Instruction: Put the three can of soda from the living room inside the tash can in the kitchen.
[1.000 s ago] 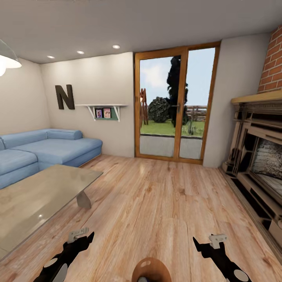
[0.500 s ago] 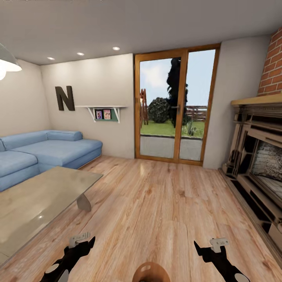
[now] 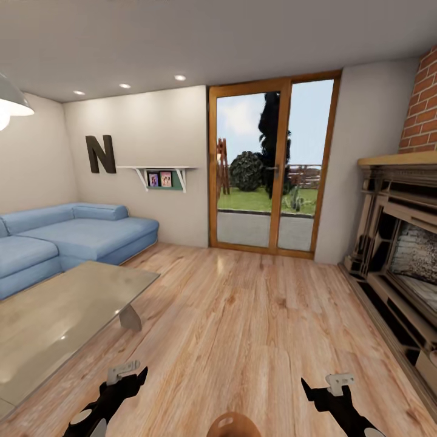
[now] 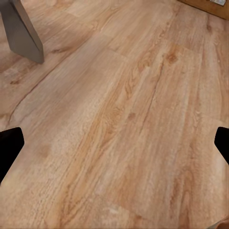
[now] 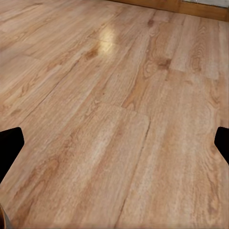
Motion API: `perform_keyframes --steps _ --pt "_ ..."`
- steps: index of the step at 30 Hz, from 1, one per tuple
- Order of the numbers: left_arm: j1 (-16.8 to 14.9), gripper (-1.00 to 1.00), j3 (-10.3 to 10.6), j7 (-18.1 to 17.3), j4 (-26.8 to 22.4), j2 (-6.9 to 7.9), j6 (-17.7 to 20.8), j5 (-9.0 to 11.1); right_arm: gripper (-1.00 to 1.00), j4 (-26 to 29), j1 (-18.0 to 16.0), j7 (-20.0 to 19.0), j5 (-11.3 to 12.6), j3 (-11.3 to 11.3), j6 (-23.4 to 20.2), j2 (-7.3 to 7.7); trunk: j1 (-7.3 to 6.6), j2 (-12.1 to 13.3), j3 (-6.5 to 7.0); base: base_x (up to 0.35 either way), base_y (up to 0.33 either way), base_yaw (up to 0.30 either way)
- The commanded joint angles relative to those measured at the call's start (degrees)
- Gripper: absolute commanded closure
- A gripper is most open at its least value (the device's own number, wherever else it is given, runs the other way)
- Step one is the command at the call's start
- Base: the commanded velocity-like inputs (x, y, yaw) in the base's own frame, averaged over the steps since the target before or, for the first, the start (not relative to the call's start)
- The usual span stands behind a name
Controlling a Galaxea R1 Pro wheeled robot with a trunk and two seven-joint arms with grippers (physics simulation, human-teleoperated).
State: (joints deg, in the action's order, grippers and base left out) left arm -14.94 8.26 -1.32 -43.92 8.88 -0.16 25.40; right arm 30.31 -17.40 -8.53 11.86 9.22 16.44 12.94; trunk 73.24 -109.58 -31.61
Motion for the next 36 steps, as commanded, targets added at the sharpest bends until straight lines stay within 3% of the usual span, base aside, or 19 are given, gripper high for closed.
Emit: perform_keyframes --steps 1,36 --pt "0.00 -1.00 0.00 0.00 0.01 0.00 0.00 0.00 -1.00 -0.03 0.00 0.00 0.00 0.00 0.00 -0.01 -0.23 0.41 0.18 0.000 0.000 0.000" --pt "0.00 -1.00 0.00 0.01 0.24 0.00 -0.01 0.00 -1.00 -0.24 -0.01 0.00 0.00 0.12 0.00 -0.15 -7.91 14.45 6.47 0.000 0.000 0.000"
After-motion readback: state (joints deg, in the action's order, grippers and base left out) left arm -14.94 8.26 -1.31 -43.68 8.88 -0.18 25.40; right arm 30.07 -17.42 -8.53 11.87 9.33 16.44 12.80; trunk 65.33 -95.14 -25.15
